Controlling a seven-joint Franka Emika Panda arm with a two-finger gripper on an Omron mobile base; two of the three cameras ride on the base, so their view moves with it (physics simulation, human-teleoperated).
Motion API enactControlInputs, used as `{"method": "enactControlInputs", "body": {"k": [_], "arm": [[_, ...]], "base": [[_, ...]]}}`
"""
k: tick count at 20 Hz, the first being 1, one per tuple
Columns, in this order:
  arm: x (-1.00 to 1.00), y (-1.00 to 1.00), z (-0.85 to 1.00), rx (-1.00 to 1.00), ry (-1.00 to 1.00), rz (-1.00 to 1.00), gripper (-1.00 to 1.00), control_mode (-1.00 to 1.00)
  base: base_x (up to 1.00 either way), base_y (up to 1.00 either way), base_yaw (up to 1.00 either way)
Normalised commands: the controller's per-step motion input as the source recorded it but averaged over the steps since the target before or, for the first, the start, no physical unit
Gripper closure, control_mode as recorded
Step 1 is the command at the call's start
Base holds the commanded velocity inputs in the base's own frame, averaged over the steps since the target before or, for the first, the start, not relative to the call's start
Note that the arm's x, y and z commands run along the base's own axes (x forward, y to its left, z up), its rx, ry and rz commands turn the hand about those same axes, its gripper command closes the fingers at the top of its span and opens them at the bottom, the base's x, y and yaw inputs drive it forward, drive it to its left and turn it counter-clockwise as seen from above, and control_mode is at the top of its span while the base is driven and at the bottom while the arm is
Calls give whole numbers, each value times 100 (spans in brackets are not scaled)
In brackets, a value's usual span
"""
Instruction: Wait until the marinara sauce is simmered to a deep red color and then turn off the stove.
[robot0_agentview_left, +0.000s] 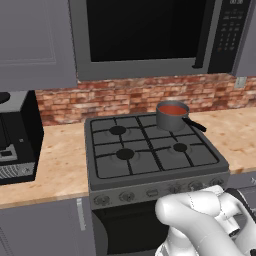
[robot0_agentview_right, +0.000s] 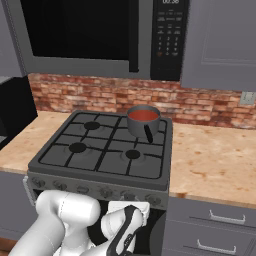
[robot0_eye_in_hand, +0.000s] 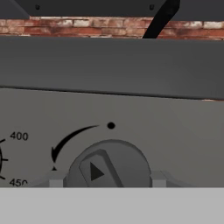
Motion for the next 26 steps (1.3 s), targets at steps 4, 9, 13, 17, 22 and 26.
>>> {"method": "enactControlInputs", "body": {"k": [4, 9, 13, 17, 22, 26], "arm": [[0, 0, 0, 0, 0, 0, 100, -100], [0, 0, 0, 0, 0, 0, 100, -100], [0, 0, 0, 0, 0, 0, 100, -100], [0, 0, 0, 0, 0, 0, 100, -100], [0, 0, 0, 0, 0, 0, 100, -100], [0, 0, 0, 0, 0, 0, 100, -100]], "base": [[0, 0, 0], [0, 0, 0], [0, 0, 0], [0, 0, 0], [0, 0, 0], [0, 0, 0]]}}
